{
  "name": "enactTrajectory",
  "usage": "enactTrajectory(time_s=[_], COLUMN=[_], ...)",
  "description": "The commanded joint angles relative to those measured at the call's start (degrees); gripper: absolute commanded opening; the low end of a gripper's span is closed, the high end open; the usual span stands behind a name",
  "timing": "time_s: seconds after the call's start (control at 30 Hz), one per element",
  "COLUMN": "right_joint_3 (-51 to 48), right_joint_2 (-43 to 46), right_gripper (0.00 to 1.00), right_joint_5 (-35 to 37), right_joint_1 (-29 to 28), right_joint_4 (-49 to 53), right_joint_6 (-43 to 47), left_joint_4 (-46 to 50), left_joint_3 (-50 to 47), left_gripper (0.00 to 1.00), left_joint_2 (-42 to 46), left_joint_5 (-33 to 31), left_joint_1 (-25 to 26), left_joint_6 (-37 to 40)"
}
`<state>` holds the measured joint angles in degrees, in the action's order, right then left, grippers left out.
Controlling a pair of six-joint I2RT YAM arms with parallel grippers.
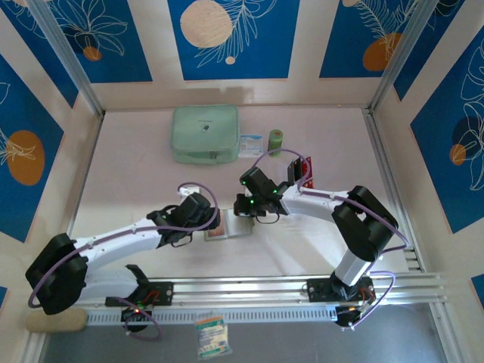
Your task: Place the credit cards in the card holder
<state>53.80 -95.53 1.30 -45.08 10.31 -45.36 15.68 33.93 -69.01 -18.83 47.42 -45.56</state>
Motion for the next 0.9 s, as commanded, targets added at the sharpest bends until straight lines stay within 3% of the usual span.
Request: enactTrajectory(time_s=[0.0,0.53,0.87], right_joint_3=[-0.4,0.6,-0.3], right_joint_2=[-0.1,-4.0,-6.9], right_gripper=[0.00,0.00,0.00], right_joint_5=[0.0,2.0,-2.1], right_joint_1=[0.5,1.2,0.2], right_joint_4=[0.0,1.7,-1.3], right_joint_6=[1.2,4.5,2.4], left_joint_4=[-1.6,-6.4,-8.5], left_joint_3=[1.5,1.2,0.8], left_gripper=[0.96,0.96,0.98], left_joint_2=[-1.9,-10.3,-11.3], left_joint_5=[3.1,3.1,3.1], left_joint_1=[0.6,4.3,4.3], left_joint_6=[-0.6,-2.3,-0.6])
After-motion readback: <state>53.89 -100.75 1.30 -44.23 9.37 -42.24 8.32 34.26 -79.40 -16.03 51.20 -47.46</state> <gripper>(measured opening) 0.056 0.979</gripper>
